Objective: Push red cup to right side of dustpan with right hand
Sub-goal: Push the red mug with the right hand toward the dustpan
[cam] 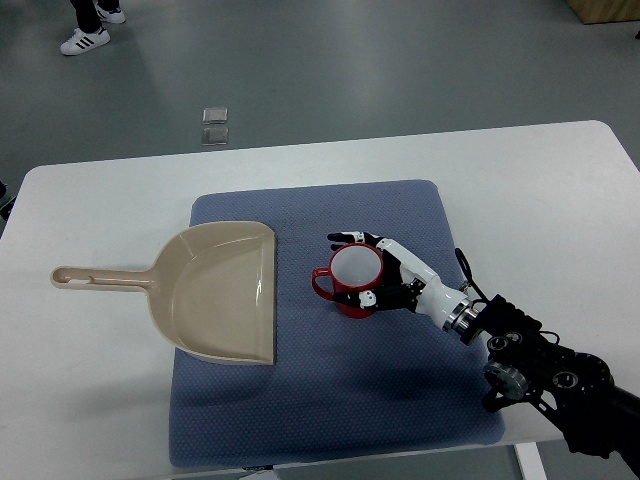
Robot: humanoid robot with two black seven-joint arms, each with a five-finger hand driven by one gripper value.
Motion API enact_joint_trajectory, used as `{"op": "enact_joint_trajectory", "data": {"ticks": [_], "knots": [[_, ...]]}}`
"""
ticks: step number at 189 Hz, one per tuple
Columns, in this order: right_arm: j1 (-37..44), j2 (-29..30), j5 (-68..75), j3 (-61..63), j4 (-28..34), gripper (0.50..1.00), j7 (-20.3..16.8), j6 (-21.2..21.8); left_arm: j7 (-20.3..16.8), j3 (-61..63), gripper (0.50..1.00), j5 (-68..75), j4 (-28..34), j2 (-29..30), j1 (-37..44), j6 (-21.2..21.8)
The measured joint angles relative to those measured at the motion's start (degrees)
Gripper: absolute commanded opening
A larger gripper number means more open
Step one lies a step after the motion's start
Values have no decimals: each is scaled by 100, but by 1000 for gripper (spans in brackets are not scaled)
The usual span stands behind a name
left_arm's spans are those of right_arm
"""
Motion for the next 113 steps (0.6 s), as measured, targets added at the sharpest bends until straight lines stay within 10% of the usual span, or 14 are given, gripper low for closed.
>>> {"op": "enact_joint_trajectory", "data": {"ticks": [113], "knots": [[17,417,-62,-154,11,917,0,5,0,0,1000,0,0,0,0,0]]}}
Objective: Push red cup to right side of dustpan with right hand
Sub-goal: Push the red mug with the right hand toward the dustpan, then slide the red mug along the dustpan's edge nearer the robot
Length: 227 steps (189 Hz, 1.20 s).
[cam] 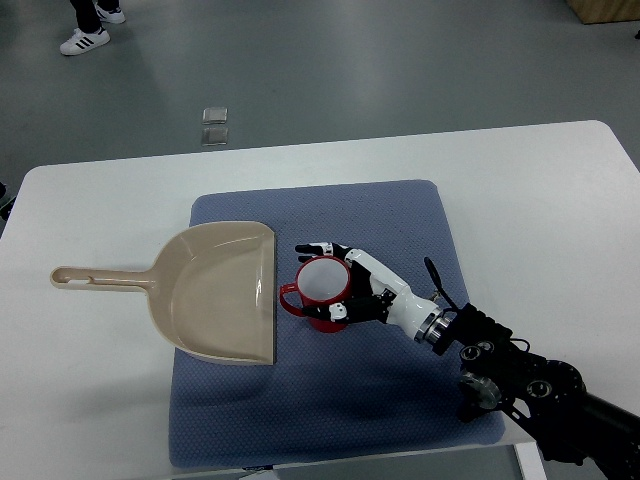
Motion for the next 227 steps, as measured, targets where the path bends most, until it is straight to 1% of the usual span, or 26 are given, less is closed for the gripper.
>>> {"op": "enact_joint_trajectory", "data": {"ticks": [77,189,227], "knots": [[43,184,-13,-135,0,917,0,-8,0,0,1000,0,2,0,0,0],[-4,217,-10,-197,-4,917,0,-6,0,0,1000,0,2,0,0,0],[-1,218,-10,-386,0,917,0,-3,0,0,1000,0,2,0,0,0]]}}
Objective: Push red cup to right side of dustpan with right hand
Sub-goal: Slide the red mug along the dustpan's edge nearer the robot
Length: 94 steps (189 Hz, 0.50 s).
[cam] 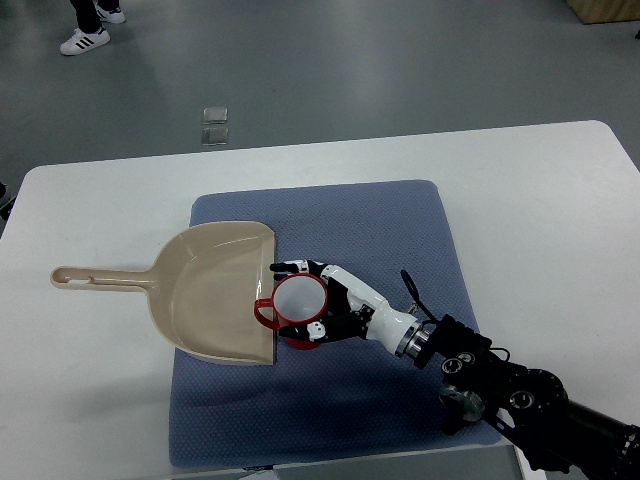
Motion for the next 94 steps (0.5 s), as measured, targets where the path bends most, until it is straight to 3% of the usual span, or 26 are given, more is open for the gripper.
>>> {"op": "enact_joint_trajectory", "data": {"ticks": [94], "knots": [[115,0,-106,-93,8,917,0,18,0,0,1000,0,0,0,0,0]]}}
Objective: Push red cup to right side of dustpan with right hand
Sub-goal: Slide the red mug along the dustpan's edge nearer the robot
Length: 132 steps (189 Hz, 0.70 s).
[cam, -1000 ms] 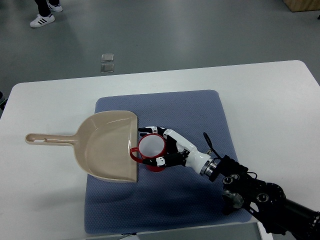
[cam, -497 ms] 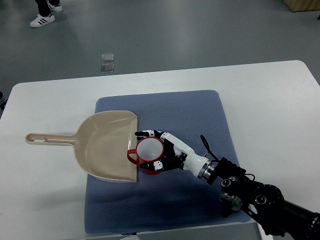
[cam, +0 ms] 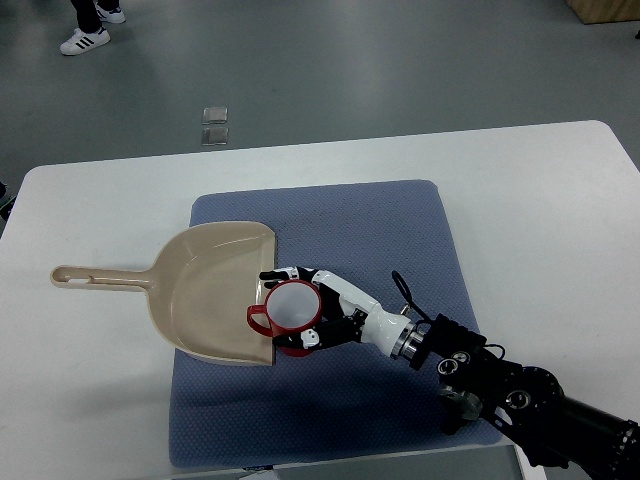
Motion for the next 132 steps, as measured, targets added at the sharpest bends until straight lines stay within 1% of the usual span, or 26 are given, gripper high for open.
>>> {"op": "enact_joint_trajectory", "data": {"ticks": [64,132], "knots": [[102,0,45,47,-13,917,0,23,0,0,1000,0,-1,0,0,0],[185,0,53,298,112,917,0,54,0,0,1000,0,-1,0,0,0]]}}
